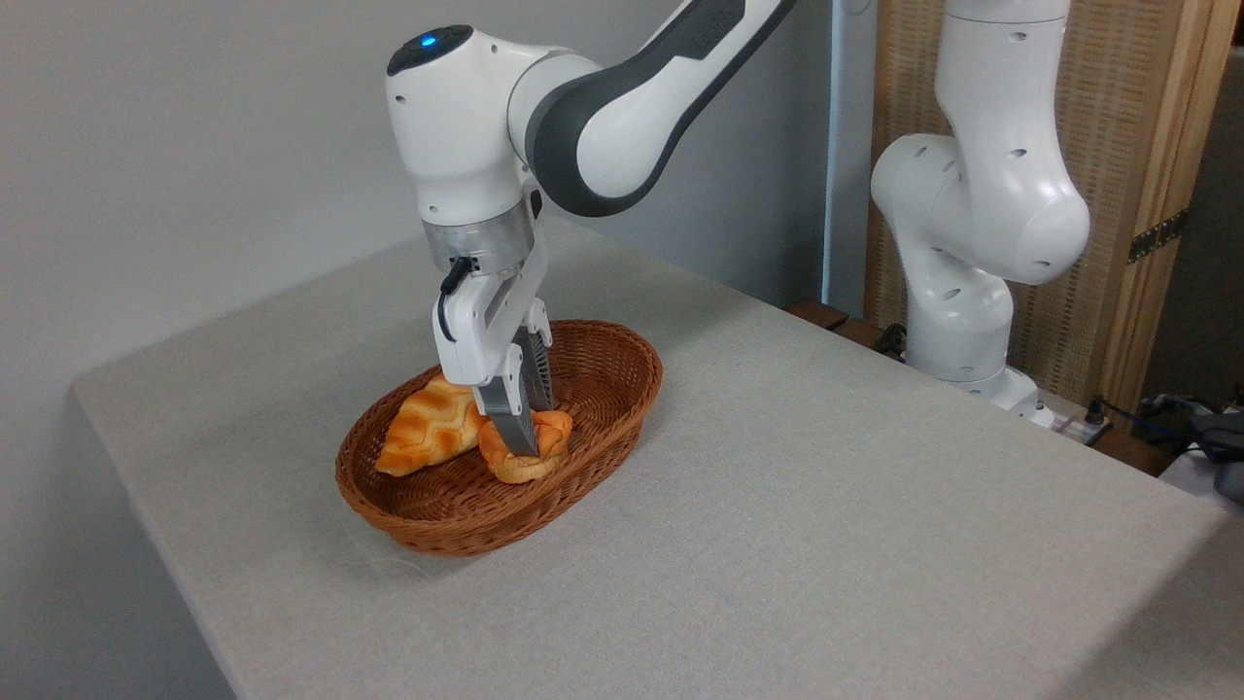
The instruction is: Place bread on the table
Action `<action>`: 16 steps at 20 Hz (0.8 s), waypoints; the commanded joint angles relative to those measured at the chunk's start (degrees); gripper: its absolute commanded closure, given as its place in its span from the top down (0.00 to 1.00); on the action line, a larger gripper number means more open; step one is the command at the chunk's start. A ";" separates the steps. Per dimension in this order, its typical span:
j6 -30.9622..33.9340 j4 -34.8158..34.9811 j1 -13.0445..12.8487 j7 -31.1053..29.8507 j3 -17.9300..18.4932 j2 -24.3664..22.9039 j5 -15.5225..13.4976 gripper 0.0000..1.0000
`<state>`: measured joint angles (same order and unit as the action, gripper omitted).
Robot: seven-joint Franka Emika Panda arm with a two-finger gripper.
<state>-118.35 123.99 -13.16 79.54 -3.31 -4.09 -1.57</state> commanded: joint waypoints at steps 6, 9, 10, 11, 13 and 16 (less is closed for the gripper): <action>-0.83 0.72 -0.64 0.62 0.76 -0.13 0.78 0.35; -0.83 0.64 -0.64 0.61 0.76 -0.13 0.78 0.27; -0.83 0.64 -0.64 0.61 0.76 -0.13 0.69 0.27; -0.83 0.64 -0.56 0.61 0.76 -0.13 0.78 0.26; -0.83 0.64 -0.64 0.53 0.76 -0.22 0.78 0.26; -0.74 0.64 -0.64 0.35 0.76 -0.22 0.78 0.26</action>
<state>-118.35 123.99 -13.16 79.54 -3.31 -4.09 -1.57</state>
